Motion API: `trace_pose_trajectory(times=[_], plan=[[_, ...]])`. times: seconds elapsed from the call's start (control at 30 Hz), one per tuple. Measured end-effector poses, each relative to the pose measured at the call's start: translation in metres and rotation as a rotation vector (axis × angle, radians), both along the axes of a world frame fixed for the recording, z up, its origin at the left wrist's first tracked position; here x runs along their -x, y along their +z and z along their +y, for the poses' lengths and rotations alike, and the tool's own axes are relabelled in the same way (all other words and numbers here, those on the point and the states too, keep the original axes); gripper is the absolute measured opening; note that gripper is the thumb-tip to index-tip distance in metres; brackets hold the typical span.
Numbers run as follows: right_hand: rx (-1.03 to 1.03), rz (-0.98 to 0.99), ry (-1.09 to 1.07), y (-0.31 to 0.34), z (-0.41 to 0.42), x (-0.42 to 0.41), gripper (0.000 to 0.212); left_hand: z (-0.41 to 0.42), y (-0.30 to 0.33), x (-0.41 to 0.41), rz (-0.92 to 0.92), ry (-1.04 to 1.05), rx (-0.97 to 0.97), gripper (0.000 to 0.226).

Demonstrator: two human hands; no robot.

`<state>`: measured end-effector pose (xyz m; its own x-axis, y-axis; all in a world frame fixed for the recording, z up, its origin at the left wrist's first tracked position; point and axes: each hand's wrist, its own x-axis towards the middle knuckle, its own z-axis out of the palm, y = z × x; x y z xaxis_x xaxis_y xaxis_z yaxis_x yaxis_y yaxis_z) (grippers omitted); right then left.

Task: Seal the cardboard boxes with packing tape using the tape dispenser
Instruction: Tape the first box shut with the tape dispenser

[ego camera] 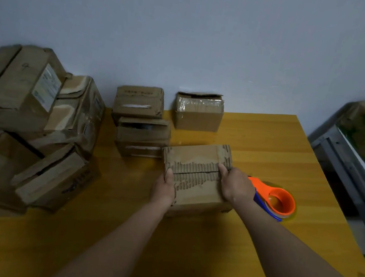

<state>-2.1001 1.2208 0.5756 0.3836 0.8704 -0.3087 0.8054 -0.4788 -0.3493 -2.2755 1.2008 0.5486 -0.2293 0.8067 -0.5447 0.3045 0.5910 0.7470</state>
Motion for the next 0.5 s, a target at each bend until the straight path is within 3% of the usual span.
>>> trace_pose_trajectory(times=[0.13,0.23,0.3,0.5], plan=[[0.029,0.044,-0.036,0.001,-0.001,0.001,0.065,0.006,0.000,0.007,0.027,-0.043,0.076,0.069],[-0.016,-0.172,0.033,0.003,-0.008,0.029,0.113,0.010,-0.001,0.000,0.091,-0.052,-0.032,0.055],[-0.015,-0.257,0.049,0.001,-0.011,0.045,0.128,0.010,-0.005,-0.003,0.164,-0.050,-0.076,0.046],[-0.050,-0.191,0.052,-0.006,-0.002,0.025,0.125,0.008,-0.015,-0.003,0.221,-0.007,-0.146,0.050]])
